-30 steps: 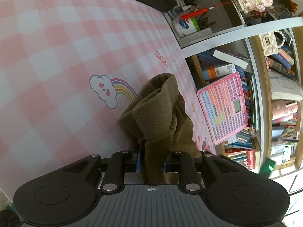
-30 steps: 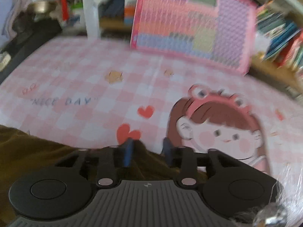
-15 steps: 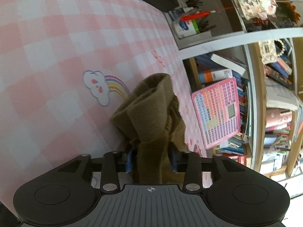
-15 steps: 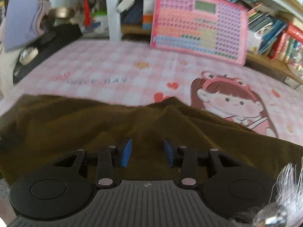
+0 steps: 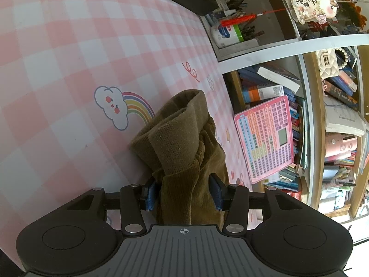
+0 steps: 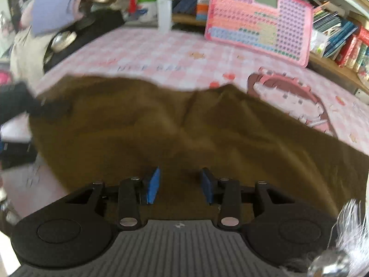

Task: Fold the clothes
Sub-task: 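Lift the held garment end with the left gripper and fold it over the garment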

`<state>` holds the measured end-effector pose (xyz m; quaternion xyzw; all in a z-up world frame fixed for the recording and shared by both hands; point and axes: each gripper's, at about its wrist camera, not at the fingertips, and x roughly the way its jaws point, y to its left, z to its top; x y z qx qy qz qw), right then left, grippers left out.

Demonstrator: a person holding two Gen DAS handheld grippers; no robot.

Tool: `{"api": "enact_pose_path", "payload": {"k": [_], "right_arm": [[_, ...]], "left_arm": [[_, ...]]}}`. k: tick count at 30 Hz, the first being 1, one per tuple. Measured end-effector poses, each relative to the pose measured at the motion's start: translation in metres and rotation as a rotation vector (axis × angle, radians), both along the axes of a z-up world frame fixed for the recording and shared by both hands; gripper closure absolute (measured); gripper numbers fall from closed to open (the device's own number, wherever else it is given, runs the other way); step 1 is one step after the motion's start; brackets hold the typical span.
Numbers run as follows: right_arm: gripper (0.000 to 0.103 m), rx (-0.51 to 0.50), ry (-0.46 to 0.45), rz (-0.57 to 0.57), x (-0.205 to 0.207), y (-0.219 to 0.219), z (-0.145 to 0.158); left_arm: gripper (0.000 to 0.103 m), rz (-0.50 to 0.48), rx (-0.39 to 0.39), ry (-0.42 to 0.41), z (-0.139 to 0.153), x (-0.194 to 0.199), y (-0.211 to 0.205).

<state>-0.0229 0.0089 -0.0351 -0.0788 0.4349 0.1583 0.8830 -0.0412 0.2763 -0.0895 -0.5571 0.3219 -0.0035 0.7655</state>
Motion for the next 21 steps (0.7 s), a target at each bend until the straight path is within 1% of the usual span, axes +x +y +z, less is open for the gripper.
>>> {"api": "enact_pose_path", "payload": {"k": [1, 3, 6, 8, 9, 11, 13, 15, 18, 20, 21], "right_arm": [[0.066, -0.001, 0.011, 0.006, -0.002, 0.001, -0.003], [0.066, 0.002, 0.006, 0.012, -0.002, 0.000, -0.003], [0.066, 0.006, 0.000, 0.021, -0.003, -0.001, -0.004], [0.066, 0.007, -0.007, 0.027, -0.003, -0.002, -0.005], [0.066, 0.005, -0.015, 0.030, -0.005, -0.001, -0.005], [0.066, 0.002, -0.025, 0.037, -0.006, -0.002, -0.006], [0.065, 0.006, -0.028, 0.044, -0.005, -0.003, -0.006], [0.065, 0.016, -0.029, 0.045, -0.005, -0.005, -0.006], [0.065, 0.035, -0.031, 0.044, -0.004, -0.008, -0.007], [0.064, 0.075, -0.021, 0.031, -0.003, -0.014, -0.007], [0.060, 0.104, -0.011, 0.022, -0.002, -0.019, -0.007]], "left_arm": [[0.058, 0.007, 0.002, -0.001, 0.000, -0.001, 0.000], [0.066, 0.025, 0.003, 0.001, -0.001, -0.002, -0.001], [0.081, 0.050, 0.004, 0.022, -0.004, -0.004, 0.000], [0.086, 0.044, 0.022, 0.026, -0.004, -0.003, 0.000], [0.087, 0.038, 0.036, 0.031, -0.003, -0.002, 0.000], [0.090, 0.021, 0.074, 0.022, 0.008, -0.001, -0.004], [0.091, -0.033, 0.152, -0.040, 0.031, 0.001, -0.014], [0.092, -0.115, 0.245, -0.120, 0.058, 0.004, -0.031], [0.092, -0.267, 0.423, -0.234, 0.096, 0.007, -0.070], [0.092, -0.362, 0.538, -0.297, 0.116, 0.007, -0.098], [0.092, -0.405, 0.594, -0.322, 0.123, 0.007, -0.113]]}}
